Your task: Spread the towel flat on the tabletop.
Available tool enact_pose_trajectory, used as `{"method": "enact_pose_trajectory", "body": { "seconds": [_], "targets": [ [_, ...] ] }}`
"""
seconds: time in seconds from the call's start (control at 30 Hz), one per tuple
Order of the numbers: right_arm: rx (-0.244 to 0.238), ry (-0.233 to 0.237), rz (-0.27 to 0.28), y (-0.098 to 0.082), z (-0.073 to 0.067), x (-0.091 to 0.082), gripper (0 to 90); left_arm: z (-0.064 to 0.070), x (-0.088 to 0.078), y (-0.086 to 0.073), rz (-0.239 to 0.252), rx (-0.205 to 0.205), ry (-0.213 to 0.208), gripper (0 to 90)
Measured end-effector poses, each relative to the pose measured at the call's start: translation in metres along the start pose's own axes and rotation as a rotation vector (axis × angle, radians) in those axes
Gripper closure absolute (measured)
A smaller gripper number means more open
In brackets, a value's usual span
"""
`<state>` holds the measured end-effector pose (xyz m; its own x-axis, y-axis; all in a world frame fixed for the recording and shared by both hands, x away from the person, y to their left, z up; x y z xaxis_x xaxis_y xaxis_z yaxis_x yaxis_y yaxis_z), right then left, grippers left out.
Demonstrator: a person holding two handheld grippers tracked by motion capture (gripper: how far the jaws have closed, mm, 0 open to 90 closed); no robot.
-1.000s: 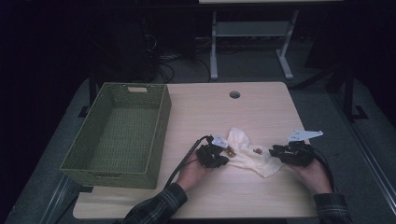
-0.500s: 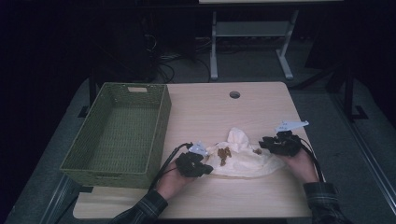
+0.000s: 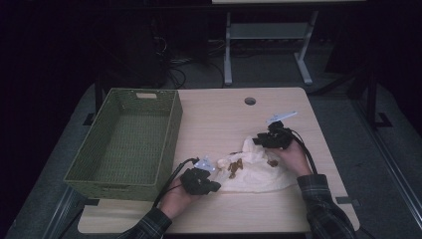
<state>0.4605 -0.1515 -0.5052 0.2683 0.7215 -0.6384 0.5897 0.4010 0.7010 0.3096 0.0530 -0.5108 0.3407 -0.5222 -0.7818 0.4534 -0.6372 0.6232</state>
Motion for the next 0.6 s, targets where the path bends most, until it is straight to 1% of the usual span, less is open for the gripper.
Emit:
{"method": "enact_pose_trajectory", "body": {
  "seconds": [0.03, 0.07, 0.1, 0.13, 0.2, 0.23, 0.27, 0.37, 0.4, 0.43, 0.47, 0.5, 0.53, 0.57, 0.6],
  "targets": [
    [-0.001, 0.004, -0.007, 0.0, 0.0, 0.003, 76.4, 0.0, 0.0, 0.0, -0.001, -0.003, 0.002, 87.6],
    [-0.008, 0.0, -0.034, -0.002, 0.002, 0.006, 83.3, -0.001, 0.0, 0.0, 0.0, -0.006, 0.003, 87.6],
    [-0.024, -0.008, -0.038, -0.002, 0.002, 0.007, 87.9, -0.002, 0.0, -0.001, -0.002, -0.004, 0.003, 87.5],
    [-0.024, -0.007, -0.032, -0.002, 0.001, 0.007, 88.6, -0.002, 0.0, -0.001, -0.002, -0.006, 0.004, 87.6],
    [-0.038, -0.027, -0.023, 0.0, 0.002, 0.003, 89.4, -0.004, -0.001, -0.002, -0.01, -0.001, 0.003, 87.6],
    [-0.042, -0.04, -0.012, 0.002, 0.003, -0.002, 89.6, -0.004, -0.001, -0.003, -0.009, -0.002, 0.005, 87.6],
    [-0.045, -0.057, -0.003, 0.004, 0.005, -0.008, 89.7, -0.003, -0.001, -0.003, -0.005, -0.016, 0.004, 87.6],
    [-0.044, -0.101, 0.023, 0.009, 0.012, -0.024, 89.9, -0.003, -0.003, -0.007, -0.015, -0.016, 0.004, 87.6],
    [-0.056, -0.135, 0.031, 0.011, 0.018, -0.032, 90.0, -0.002, -0.003, -0.008, -0.012, -0.023, 0.006, 87.7],
    [-0.053, -0.154, 0.049, 0.012, 0.022, -0.039, 90.0, -0.003, -0.003, -0.009, -0.016, -0.026, 0.005, 87.7],
    [-0.045, -0.169, 0.052, 0.012, 0.026, -0.044, 90.0, -0.004, -0.004, -0.01, -0.019, -0.025, 0.007, 87.7],
    [-0.04, -0.197, 0.047, 0.011, 0.031, -0.049, 90.0, -0.004, -0.004, -0.01, -0.016, -0.035, 0.012, 87.7],
    [-0.032, -0.219, 0.048, 0.01, 0.036, -0.053, 90.0, -0.004, -0.004, -0.011, -0.019, -0.034, 0.014, 87.7],
    [-0.028, -0.233, 0.051, 0.01, 0.039, -0.056, 90.0, -0.004, -0.004, -0.011, -0.019, -0.034, 0.014, 87.7],
    [-0.017, -0.264, 0.054, 0.009, 0.044, -0.06, 90.0, -0.005, -0.005, -0.012, -0.023, -0.036, 0.012, 87.7]
  ]
}}
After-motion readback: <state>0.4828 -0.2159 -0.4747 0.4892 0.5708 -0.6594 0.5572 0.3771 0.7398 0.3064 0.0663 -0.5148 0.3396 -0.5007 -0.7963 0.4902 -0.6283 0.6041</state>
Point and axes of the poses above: each handheld gripper's, and its own axes: x roughly forward along the jaws, y roughly out of its top, z roughly to its right, the point moved 8 cm from there along x, roughly forward along the jaws, and after that the axes turned 13 degrees about y, right-handed, at the moved point
